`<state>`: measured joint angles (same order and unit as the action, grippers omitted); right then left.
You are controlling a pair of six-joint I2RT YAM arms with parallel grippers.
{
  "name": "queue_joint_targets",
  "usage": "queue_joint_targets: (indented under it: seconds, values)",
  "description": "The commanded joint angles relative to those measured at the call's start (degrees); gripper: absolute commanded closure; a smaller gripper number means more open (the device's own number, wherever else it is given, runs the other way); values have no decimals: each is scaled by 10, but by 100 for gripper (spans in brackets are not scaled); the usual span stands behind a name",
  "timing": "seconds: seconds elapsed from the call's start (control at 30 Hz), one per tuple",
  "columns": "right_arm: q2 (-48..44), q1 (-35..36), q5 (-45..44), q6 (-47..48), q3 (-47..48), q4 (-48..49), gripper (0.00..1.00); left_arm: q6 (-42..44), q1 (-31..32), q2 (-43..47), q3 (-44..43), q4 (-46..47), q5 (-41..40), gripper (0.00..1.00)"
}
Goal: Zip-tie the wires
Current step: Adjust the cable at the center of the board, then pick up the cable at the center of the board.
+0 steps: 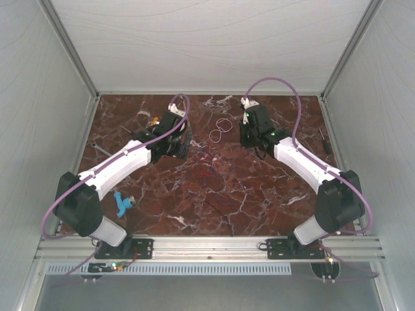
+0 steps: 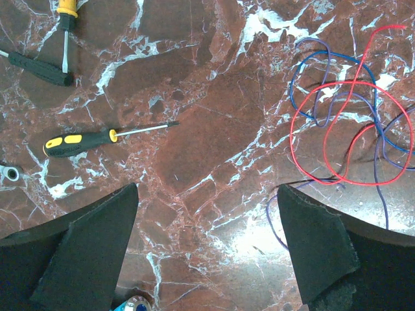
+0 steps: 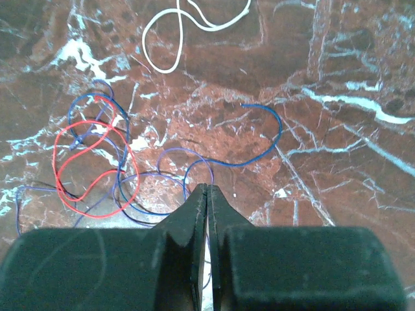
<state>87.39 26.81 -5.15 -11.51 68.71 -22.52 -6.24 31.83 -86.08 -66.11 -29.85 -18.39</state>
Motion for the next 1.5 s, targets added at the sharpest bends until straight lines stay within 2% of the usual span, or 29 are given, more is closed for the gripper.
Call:
queue_joint_targets:
  seconds: [0.0, 0.1, 0.13, 0.33, 0.53, 0.73, 1.0, 1.33, 1.37, 1.47]
  values:
    - [-20, -6, 14, -18, -30, 5, 100, 2, 0, 3, -3, 18, 1, 12]
    - [-28, -5, 88, -32, -64, 40, 100, 2, 0, 2, -3, 17, 2, 12]
    - [-29, -5, 108, -41, -76, 53, 97, 2, 0, 2, -3, 17, 3, 12]
    - [-1, -6, 158, -91, -80, 113, 70, 0, 0, 13, -3, 19, 9, 12]
    - [87, -4, 119, -132, -11, 145, 55, 2, 0, 22, 0, 21, 0, 12]
    - [199, -4, 57, -146, 92, 150, 53, 4, 0, 28, 2, 23, -2, 12]
    - [334, -4, 18, -152, 202, 143, 57, 4, 0, 28, 3, 26, 7, 12]
    - [401, 0, 7, -172, 228, 162, 67, 0, 0, 34, 3, 28, 19, 12]
    - [405, 1, 7, -173, 229, 164, 71, -1, -1, 34, 4, 29, 20, 12]
    - [411, 1, 8, -173, 231, 164, 100, -2, 0, 38, 4, 30, 19, 12]
